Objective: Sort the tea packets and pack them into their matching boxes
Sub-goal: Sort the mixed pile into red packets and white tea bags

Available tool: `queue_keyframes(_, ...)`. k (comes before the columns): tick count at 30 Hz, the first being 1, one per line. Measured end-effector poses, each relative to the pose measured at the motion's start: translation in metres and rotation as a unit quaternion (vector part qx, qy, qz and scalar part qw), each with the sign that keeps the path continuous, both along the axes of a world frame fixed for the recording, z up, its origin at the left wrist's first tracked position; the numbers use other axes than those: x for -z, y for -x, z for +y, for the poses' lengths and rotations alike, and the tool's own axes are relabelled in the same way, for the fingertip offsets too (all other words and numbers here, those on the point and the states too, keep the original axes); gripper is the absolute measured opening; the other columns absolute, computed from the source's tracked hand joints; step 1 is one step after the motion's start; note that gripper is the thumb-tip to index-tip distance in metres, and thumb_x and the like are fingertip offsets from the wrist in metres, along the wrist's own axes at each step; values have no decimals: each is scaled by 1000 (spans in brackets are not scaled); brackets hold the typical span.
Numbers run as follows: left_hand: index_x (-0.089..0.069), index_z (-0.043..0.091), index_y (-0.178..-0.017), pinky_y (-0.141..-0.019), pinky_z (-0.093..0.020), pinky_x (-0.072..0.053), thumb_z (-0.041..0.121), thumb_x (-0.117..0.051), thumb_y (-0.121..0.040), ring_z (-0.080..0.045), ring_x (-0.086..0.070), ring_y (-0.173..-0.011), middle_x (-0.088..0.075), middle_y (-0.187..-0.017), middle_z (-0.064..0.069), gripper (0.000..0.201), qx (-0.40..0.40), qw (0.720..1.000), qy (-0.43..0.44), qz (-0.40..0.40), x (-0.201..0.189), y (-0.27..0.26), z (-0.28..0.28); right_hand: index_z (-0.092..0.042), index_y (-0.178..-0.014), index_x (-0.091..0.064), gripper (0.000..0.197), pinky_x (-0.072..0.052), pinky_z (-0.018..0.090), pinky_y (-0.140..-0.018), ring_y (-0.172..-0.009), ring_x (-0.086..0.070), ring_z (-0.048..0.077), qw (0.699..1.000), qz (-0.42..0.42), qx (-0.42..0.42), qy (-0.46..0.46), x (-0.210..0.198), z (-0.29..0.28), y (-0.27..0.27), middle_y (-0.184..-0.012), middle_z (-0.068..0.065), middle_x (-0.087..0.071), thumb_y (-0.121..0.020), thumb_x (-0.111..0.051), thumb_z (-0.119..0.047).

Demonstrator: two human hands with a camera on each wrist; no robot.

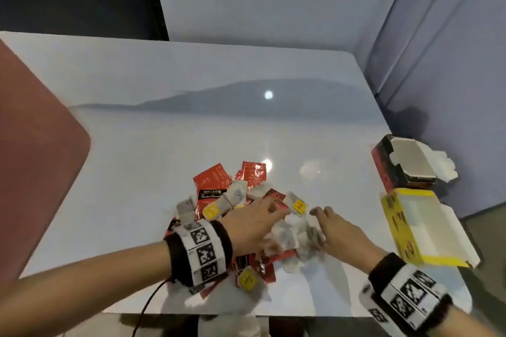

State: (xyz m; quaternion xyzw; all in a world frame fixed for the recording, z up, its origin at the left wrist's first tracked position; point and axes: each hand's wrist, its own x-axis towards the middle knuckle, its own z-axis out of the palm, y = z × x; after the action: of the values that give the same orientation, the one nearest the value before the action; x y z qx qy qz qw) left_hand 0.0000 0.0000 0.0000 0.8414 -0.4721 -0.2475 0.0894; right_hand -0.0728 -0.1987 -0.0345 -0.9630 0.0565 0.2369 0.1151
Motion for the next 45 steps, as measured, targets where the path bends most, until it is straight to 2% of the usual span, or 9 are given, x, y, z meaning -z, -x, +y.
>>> queue_keyframes(3,-21,29,-145,-92,-38,-45,41,-68,-78,-28,-34,-126,-29,-141,-13,82,52,996,-38,-53,20,11,-21,-17,-133,-28,55,-40,32,-66,-102,-53,30,999,17,-13,28,17,5,1,-116,8,-41,-87,-57,-29)
queue_keyframes(8,-38,20,-134,-67,-28,-31,37,-64,-83,-25,-44,-115,-42,-125,-10,60,39,992,-51,-107,33,-4,-43,-16,-136,-25,69,-36,32,-67,-105,-52,30,998,-9,-35,59,26,10,5,-115,9,-41,-82,-65,-33)
queue_keyframes(15,-46,13,-122,-81,-34,-45,36,-75,-73,-25,-56,-102,-62,-110,-7,62,6,991,-73,-113,39,-11,-57,-8,-125,-31,70,-41,32,-70,-82,-49,24,996,-37,59,-58,29,9,-3,-90,7,-50,-72,-76,-20)
queue_keyframes(18,-51,11,-120,-78,-28,-42,28,-76,-74,-24,-58,-102,-65,-110,-6,55,5,993,-69,-99,38,-12,-60,-6,-127,-35,62,-43,28,-67,-84,-50,23,987,-66,97,-107,26,5,-1,-99,16,-58,-75,-70,-8)
queue_keyframes(27,-56,18,-117,-87,-35,-40,42,-73,-73,-25,-38,-113,-46,-120,-8,53,34,984,-72,-157,41,-8,-52,-14,-119,-54,50,-34,14,-52,-74,-52,15,965,-158,144,-150,-8,-28,2,-88,3,-57,-73,-73,-5)
queue_keyframes(34,-60,14,-108,-86,-31,-34,26,-67,-80,-24,-47,-110,-57,-115,-6,31,49,983,-47,-169,44,-5,-54,-12,-89,-58,23,-51,24,-48,-53,-64,17,915,-174,194,-309,-12,-28,-4,-88,17,-63,-76,-74,-3)
queue_keyframes(38,-59,11,-99,-75,-32,-42,17,-66,-79,-25,-58,-93,-65,-101,-8,22,27,991,-6,-129,41,-7,-52,0,-93,-58,14,-58,42,-69,-61,-68,25,865,-191,228,-405,-21,-35,-14,-90,21,-62,-82,-65,4)
queue_keyframes(42,-56,9,-113,-73,-25,-39,17,-67,-82,-24,-56,-96,-63,-111,-11,34,-1,998,24,-62,32,-17,-52,5,-104,-56,18,-60,31,-60,-63,-69,26,779,-233,268,-517,-33,-41,-43,-86,18,-62,-86,-59,5)
queue_keyframes(45,-57,12,-122,-77,-23,-39,18,-62,-87,-19,-57,-93,-63,-112,-6,36,-34,998,49,0,24,-29,-45,3,-95,-57,11,-59,28,-57,-66,-66,29,781,-223,275,-514,-31,-41,-70,-82,17,-60,-85,-56,7)
